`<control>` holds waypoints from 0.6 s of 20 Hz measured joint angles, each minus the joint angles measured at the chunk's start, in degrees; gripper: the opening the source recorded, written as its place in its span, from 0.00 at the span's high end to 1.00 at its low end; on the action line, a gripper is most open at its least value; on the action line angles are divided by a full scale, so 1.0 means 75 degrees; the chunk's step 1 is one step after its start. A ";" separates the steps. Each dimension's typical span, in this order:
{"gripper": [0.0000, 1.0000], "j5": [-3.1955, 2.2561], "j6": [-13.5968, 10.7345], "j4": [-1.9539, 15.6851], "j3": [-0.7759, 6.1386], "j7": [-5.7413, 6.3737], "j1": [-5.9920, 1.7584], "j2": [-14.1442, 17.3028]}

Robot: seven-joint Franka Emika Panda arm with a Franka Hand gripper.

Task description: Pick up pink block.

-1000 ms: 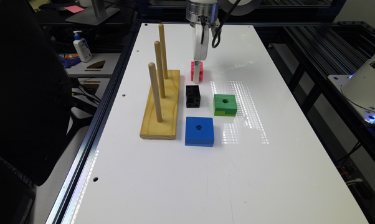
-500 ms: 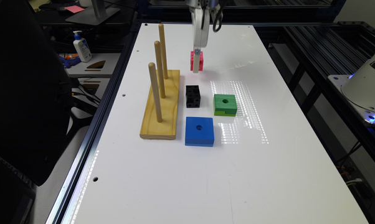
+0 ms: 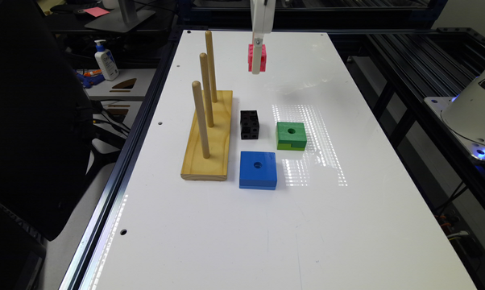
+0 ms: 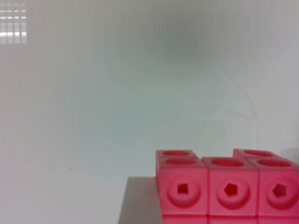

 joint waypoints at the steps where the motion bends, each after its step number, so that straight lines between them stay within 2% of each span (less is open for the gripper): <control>1: 1.00 0.0000 -0.0119 0.0024 0.0003 0.0001 0.0000 -0.0124; 4: 1.00 0.0006 -0.0750 0.0036 0.0015 0.0009 0.0000 -0.0781; 6: 1.00 0.0007 -0.1034 0.0027 0.0025 0.0014 0.0000 -0.1071; 8: 1.00 0.0007 -0.1135 0.0015 0.0031 0.0015 0.0000 -0.1186; 12: 1.00 0.0007 -0.1132 0.0012 0.0031 0.0015 0.0000 -0.1145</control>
